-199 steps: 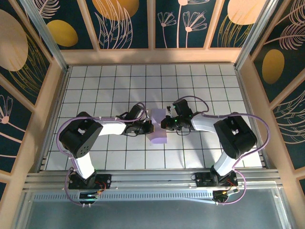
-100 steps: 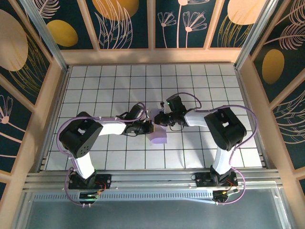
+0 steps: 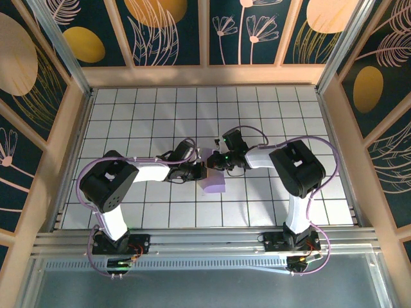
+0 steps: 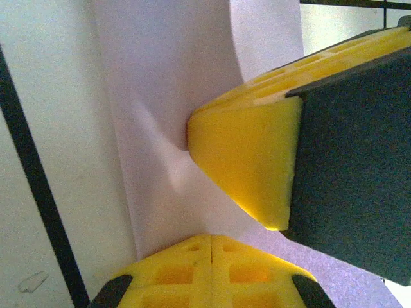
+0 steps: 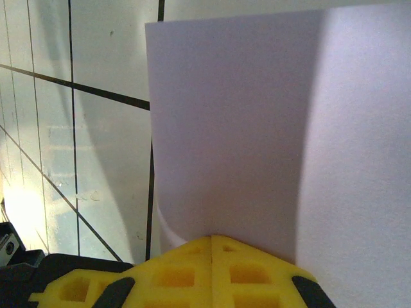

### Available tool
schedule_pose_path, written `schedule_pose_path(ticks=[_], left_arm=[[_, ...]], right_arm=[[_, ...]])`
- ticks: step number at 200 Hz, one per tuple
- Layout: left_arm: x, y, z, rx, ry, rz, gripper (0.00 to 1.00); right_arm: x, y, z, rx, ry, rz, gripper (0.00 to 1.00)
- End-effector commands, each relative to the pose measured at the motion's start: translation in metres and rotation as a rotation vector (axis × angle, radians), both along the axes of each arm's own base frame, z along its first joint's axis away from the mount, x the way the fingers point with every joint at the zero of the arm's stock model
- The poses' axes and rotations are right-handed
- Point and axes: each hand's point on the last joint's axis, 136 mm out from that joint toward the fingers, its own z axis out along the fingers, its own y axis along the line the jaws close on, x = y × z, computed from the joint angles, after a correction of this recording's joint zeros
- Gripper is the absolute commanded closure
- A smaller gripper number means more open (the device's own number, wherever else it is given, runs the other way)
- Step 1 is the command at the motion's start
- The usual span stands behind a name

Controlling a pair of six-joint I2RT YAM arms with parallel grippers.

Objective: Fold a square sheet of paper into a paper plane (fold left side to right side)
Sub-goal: Hold the square sheet of paper at the center of the table, then first fold the square sheet of paper in half at the center of the table.

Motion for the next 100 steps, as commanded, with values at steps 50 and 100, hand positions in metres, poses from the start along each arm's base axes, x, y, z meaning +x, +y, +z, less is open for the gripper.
schedule_pose_path(ticks=[50,100], left_arm=[[-0.069,0.030,-0.030,0.113,0.140,-0.087,1.00],[-0.074,0.028,-0.017,0.062,0.130,-0.080,1.00]], right_arm=[[-0.008,-0.029,-0.040,-0.146,0.073,-0.054,1.00],[-0.008,-0.028,-0.039,-0.138,0.073,-0.045,1.00]])
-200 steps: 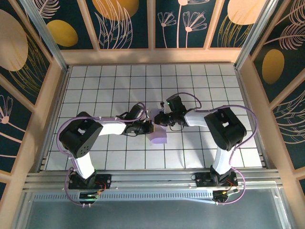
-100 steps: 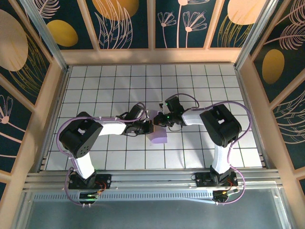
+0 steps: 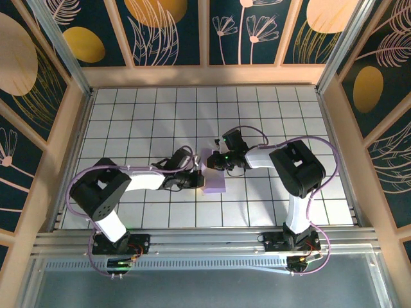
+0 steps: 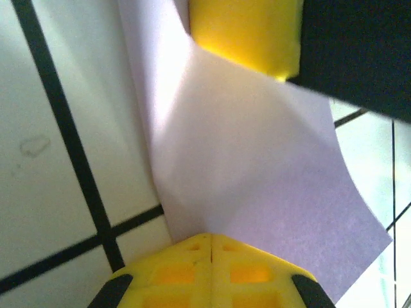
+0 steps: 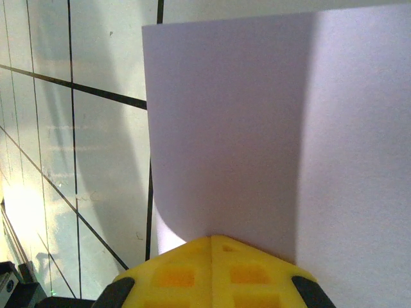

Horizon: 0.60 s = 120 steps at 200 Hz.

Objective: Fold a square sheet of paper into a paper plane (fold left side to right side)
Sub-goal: First fold the square sheet of paper in half at the center of the table.

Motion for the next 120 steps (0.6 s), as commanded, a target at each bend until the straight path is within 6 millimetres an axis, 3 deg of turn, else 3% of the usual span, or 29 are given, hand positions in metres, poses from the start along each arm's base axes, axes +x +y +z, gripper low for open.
schedule_pose_path(ticks=[1,73,120], left_arm=[[-0.036,0.015,-0.016,0.054,0.129,-0.031,1.00],[0.004,-0.011,0.033,-0.028,-0.001,0.004,1.00],[0.008,-0.024,0.022,-0.047,0.020,-0.033,1.00]], right_arm=[[-0.009,-0.027,-0.038,-0.135,0.072,-0.042,1.00],[-0.011,-0.024,-0.036,-0.132,0.067,-0.026,1.00],[-0.011,-0.024,-0.036,-0.140,0.066,-0.022,1.00]])
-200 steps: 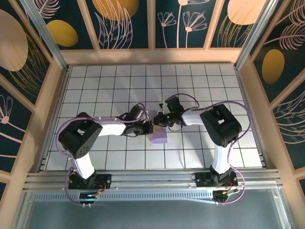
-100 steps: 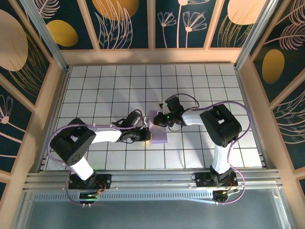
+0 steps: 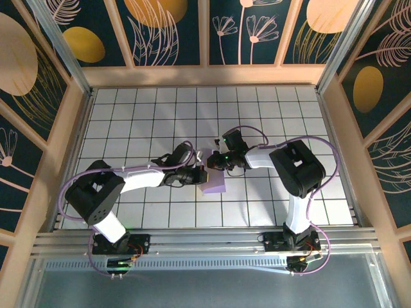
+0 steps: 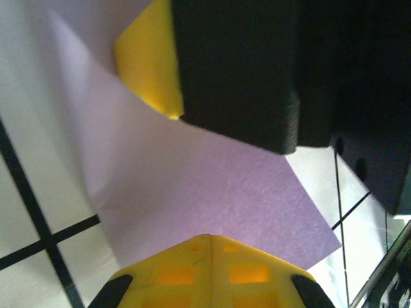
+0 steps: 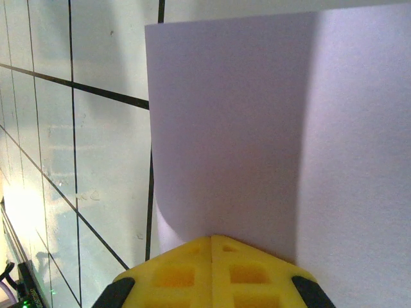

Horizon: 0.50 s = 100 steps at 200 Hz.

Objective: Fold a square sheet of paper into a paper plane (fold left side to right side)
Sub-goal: First fold the square sheet of paper in half at the center of the table.

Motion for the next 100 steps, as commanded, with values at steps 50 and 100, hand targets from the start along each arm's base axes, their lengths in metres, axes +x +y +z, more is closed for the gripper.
schedule_pose_path(ticks=[50,100], left_arm=[[-0.010,-0.008,-0.030,0.000,0.088,-0.043,1.00],[-0.033,0.005,-0.042,0.027,0.134,-0.061,1.00]], right_arm=[[-0.012,-0.023,-0.036,-0.143,0.067,-0.023,1.00],[-0.013,-0.024,-0.037,-0.155,0.066,-0.019,1.00]])
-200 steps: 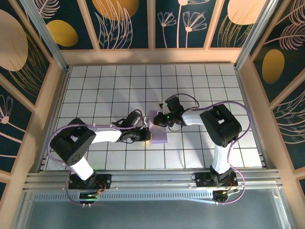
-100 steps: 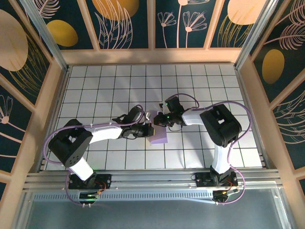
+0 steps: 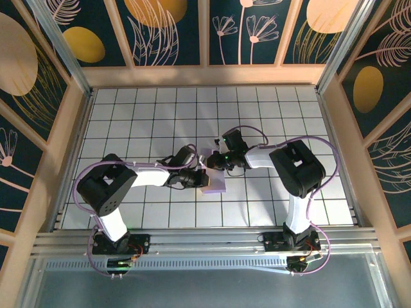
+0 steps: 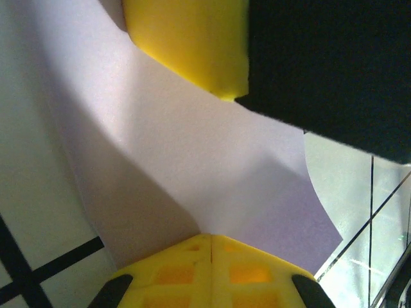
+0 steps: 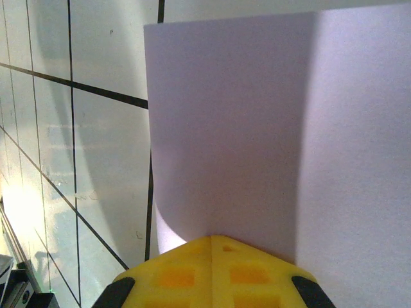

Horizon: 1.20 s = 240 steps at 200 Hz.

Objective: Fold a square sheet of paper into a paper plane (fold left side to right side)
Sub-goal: First fold the square sheet of paper in half at the center of the table, then hold the square sheet of paper at the center of the table.

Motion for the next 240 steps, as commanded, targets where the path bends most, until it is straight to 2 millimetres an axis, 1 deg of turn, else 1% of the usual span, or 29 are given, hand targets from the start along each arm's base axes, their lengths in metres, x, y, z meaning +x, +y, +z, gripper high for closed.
schedule_pose_path(ticks=[1,23,34,37,41,73,100,117,126,147,165,178,195,233,240], left_arm=[[-0.026,0.008,-0.011,0.020,0.068,-0.032,1.00],[-0.039,0.015,-0.015,0.031,0.092,-0.042,1.00],[-0.048,0.020,-0.021,0.046,0.112,-0.046,1.00],[-0.047,0.019,-0.015,0.033,0.099,-0.046,1.00],[-0.050,0.019,-0.014,0.030,0.100,-0.050,1.00],[-0.067,0.025,-0.014,0.037,0.124,-0.065,1.00],[-0.067,0.029,-0.007,0.032,0.103,-0.053,1.00],[-0.059,0.027,0.006,0.025,0.064,-0.039,1.00],[-0.052,0.025,0.017,0.006,0.039,-0.028,1.00],[-0.031,0.022,0.043,-0.050,-0.016,0.012,1.00],[-0.010,0.027,0.054,-0.071,-0.046,0.051,1.00],[0.001,0.030,0.053,-0.070,-0.054,0.061,1.00],[0.013,0.024,0.051,-0.062,-0.067,0.044,1.00],[0.028,0.007,0.035,-0.054,-0.049,0.010,1.00],[0.030,0.005,0.036,-0.057,-0.056,0.009,1.00]], right_arm=[[-0.013,-0.024,-0.037,-0.150,0.067,-0.023,1.00],[-0.014,-0.025,-0.038,-0.154,0.069,-0.021,1.00],[-0.014,-0.026,-0.039,-0.155,0.070,-0.022,1.00],[-0.015,-0.026,-0.039,-0.155,0.070,-0.021,1.00],[-0.015,-0.026,-0.039,-0.156,0.072,-0.021,1.00],[-0.016,-0.027,-0.039,-0.158,0.072,-0.019,1.00],[-0.017,-0.027,-0.038,-0.159,0.070,-0.015,1.00],[-0.017,-0.026,-0.038,-0.158,0.068,-0.012,1.00],[-0.017,-0.026,-0.037,-0.157,0.065,-0.010,1.00],[-0.017,-0.025,-0.035,-0.154,0.062,-0.007,1.00],[-0.016,-0.024,-0.035,-0.152,0.060,-0.006,1.00],[-0.016,-0.023,-0.034,-0.151,0.059,-0.004,1.00],[-0.015,-0.022,-0.033,-0.148,0.057,-0.007,1.00],[-0.012,-0.019,-0.030,-0.150,0.051,-0.006,1.00],[-0.013,-0.019,-0.031,-0.152,0.052,-0.003,1.00]])
